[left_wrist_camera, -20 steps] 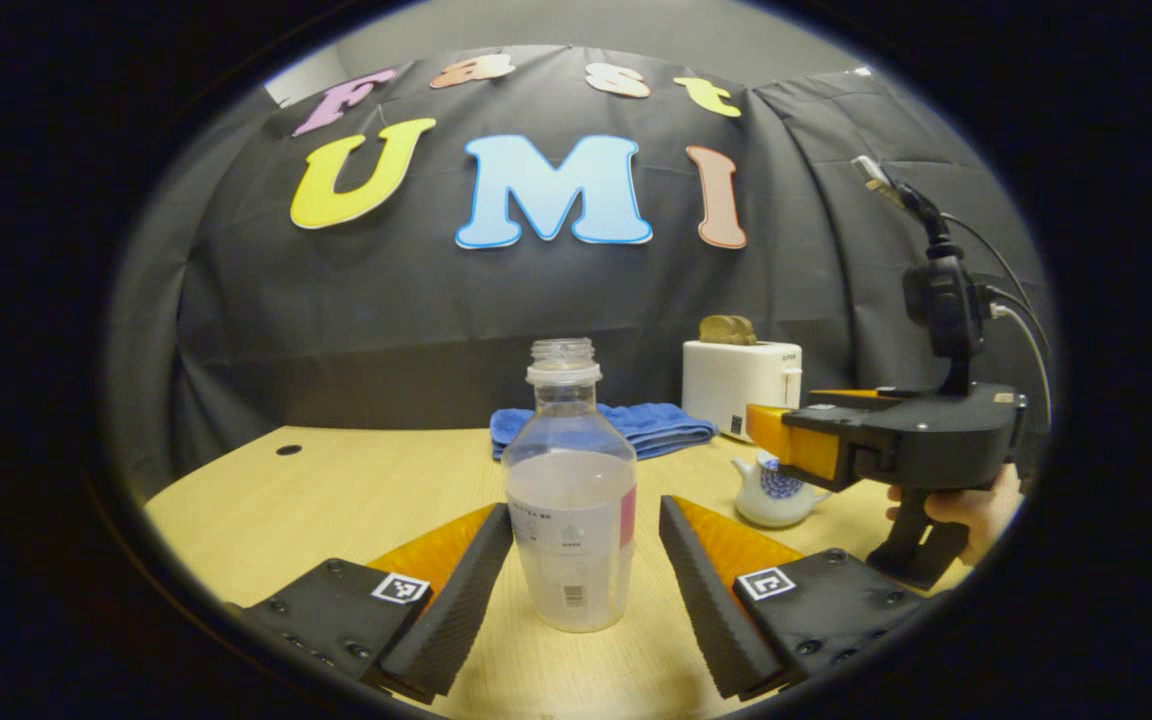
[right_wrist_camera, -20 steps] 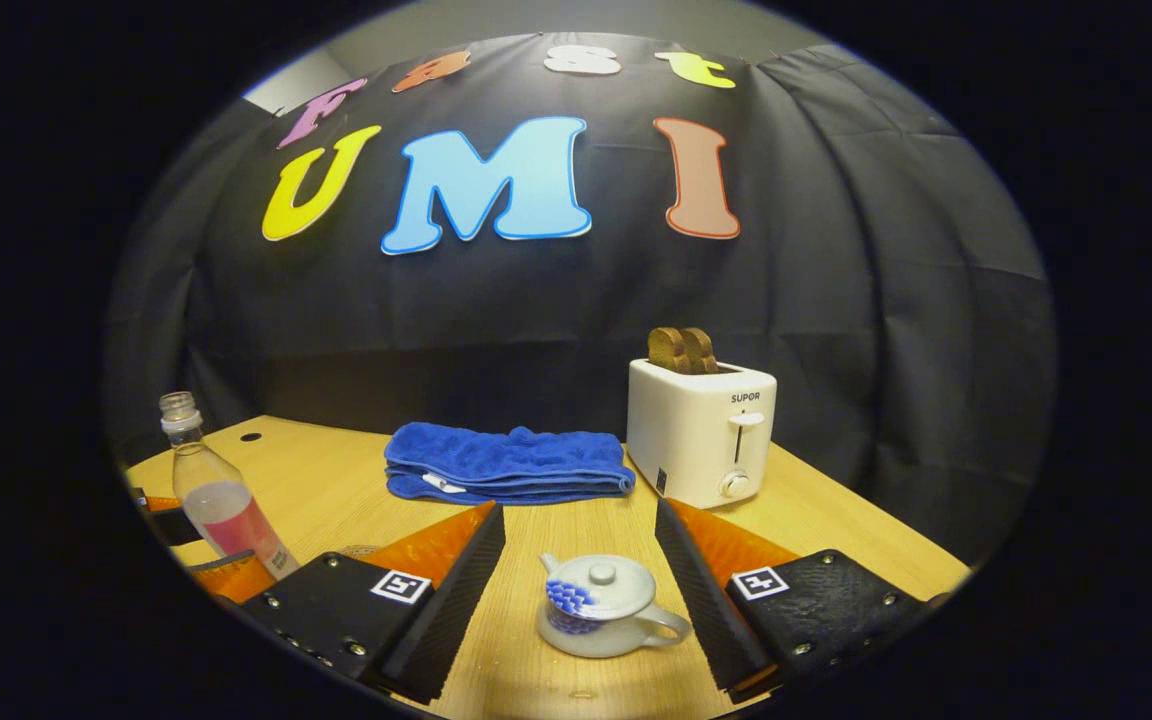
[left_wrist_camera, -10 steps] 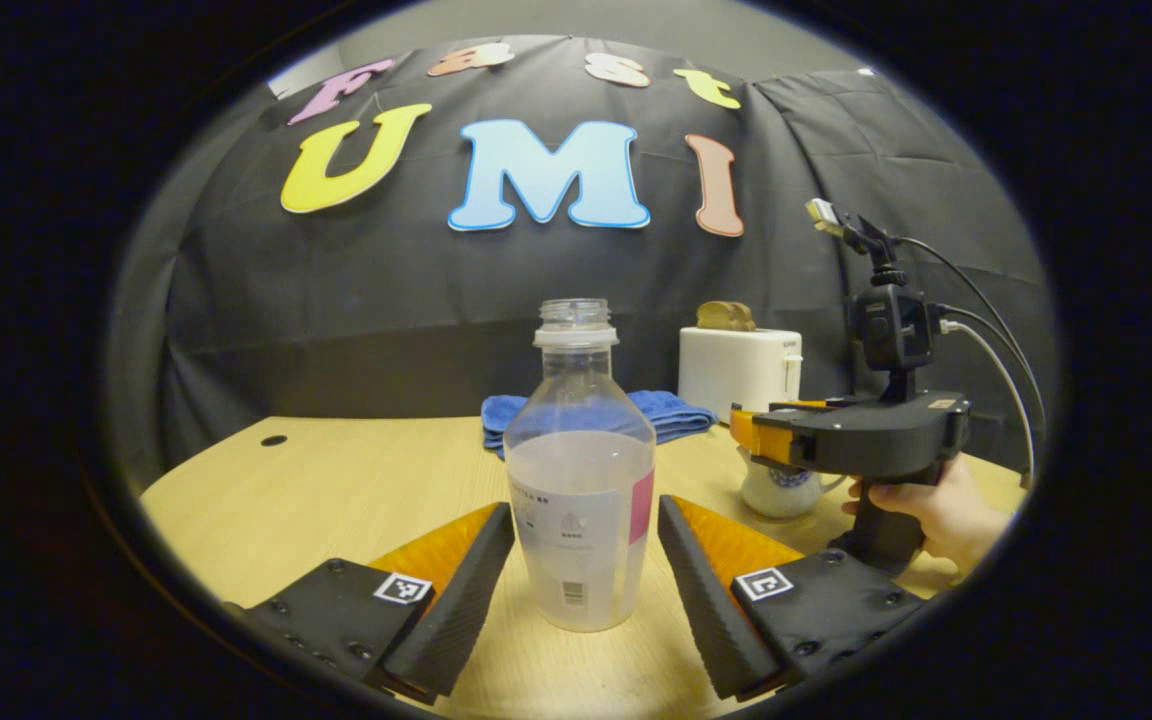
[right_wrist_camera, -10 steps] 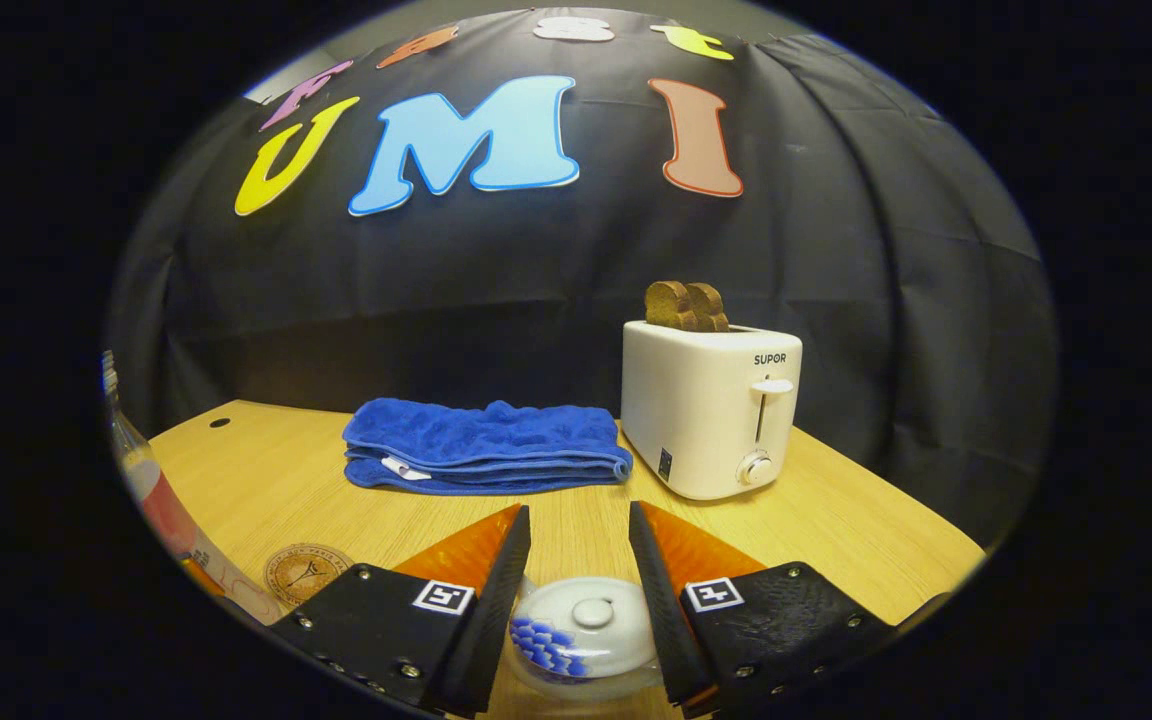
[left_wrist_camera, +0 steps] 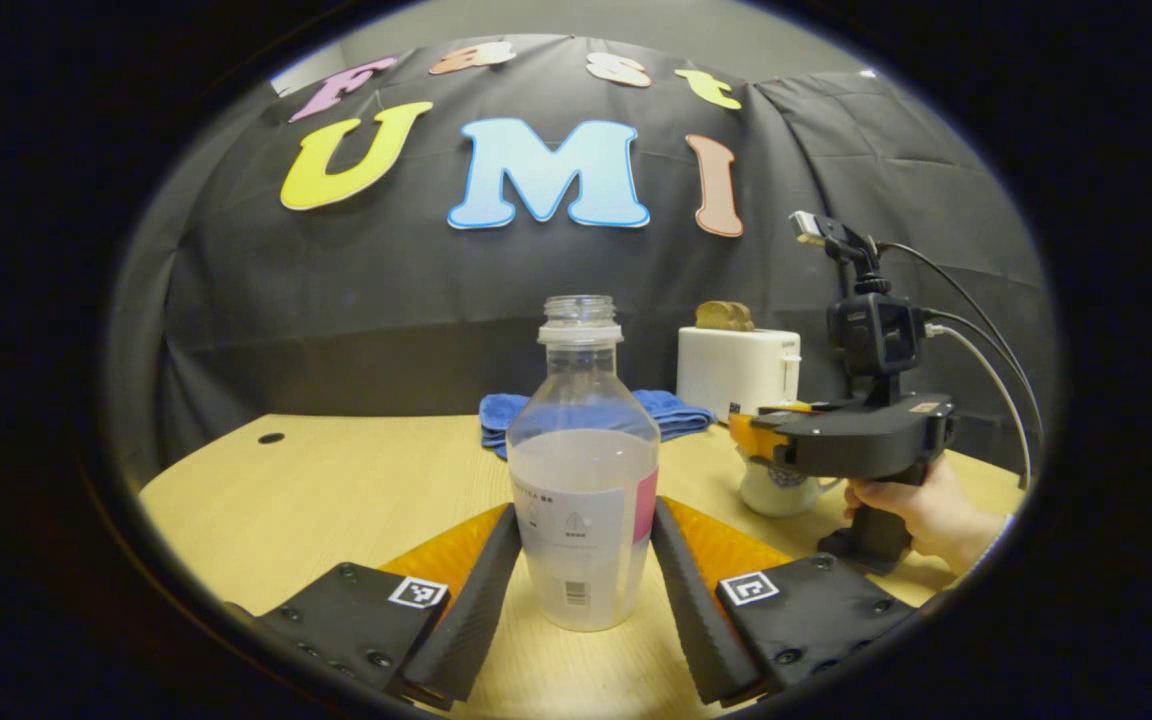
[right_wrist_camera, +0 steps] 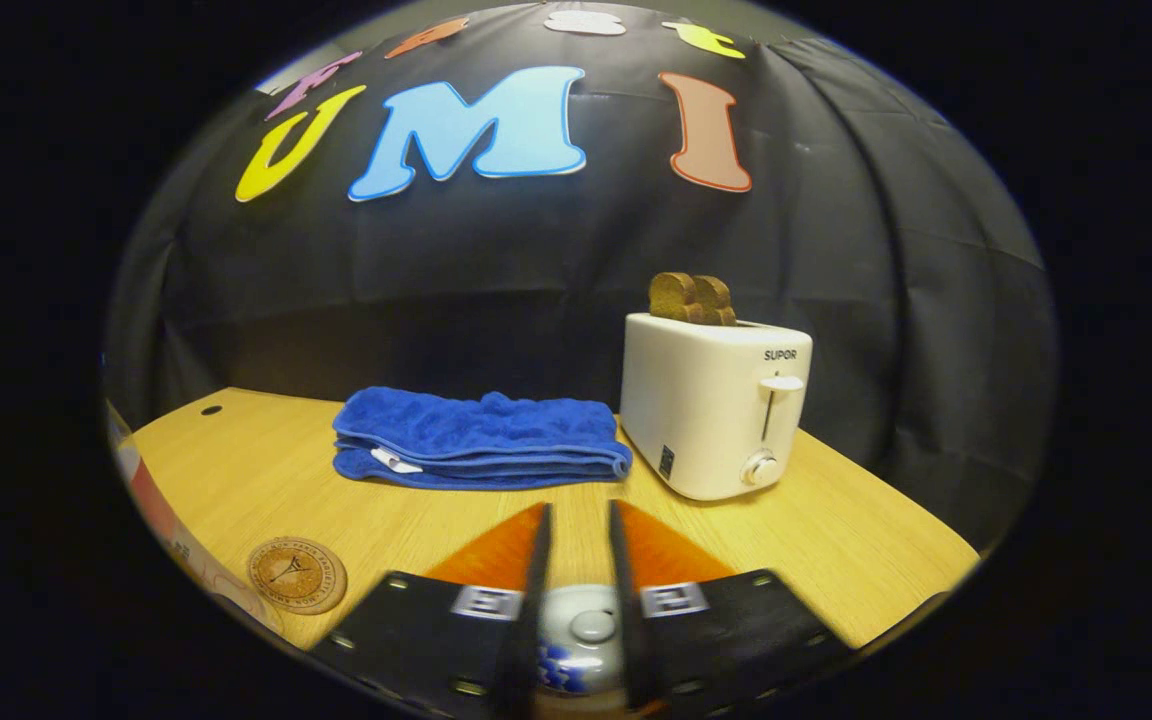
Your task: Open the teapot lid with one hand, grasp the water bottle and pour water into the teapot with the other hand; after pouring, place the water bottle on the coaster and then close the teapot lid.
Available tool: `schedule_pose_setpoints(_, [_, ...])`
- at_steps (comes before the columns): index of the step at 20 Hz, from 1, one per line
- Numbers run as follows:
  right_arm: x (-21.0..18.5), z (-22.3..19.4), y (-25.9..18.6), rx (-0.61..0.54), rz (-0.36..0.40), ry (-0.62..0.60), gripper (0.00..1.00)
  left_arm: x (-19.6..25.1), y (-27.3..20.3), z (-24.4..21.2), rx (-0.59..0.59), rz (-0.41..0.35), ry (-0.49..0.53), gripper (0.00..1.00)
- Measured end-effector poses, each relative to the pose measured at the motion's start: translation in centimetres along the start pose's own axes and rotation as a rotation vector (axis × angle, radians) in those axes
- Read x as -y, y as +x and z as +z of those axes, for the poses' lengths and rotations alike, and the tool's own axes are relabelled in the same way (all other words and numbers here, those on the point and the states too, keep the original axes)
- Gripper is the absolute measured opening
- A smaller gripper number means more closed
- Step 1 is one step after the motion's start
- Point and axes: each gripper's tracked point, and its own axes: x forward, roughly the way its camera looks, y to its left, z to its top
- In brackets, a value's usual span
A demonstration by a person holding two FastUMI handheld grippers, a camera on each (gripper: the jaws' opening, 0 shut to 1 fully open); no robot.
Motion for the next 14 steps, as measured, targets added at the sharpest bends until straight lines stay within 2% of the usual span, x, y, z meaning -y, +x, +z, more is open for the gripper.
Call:
schedule_pose_setpoints(1, [-0.3,0.0,-0.4,0.003,0.007,-0.006,0.22,0.0,0.0,0.1,0.000,0.000,-0.001,0.89])
schedule_pose_setpoints(4, [-0.4,0.2,0.0,0.016,0.008,-0.021,0.22,0.0,-0.1,0.0,-0.001,0.000,-0.002,0.89])
schedule_pose_setpoints(5, [-0.5,0.3,-0.5,0.023,0.020,-0.029,0.12,0.1,-0.1,0.1,-0.001,-0.001,-0.001,0.89])
schedule_pose_setpoints(7, [-0.8,0.5,-0.7,0.035,0.031,-0.053,0.12,0.0,-0.1,0.1,0.000,-0.003,-0.004,0.89])
schedule_pose_setpoints(10, [-0.7,2.0,-1.3,0.103,0.009,-0.097,0.12,0.0,-0.2,0.0,-0.001,0.002,-0.006,0.89])
schedule_pose_setpoints(14, [-0.5,4.8,-2.8,0.177,0.008,-0.074,0.12,-0.3,-0.4,0.1,0.002,0.025,-0.022,0.88])
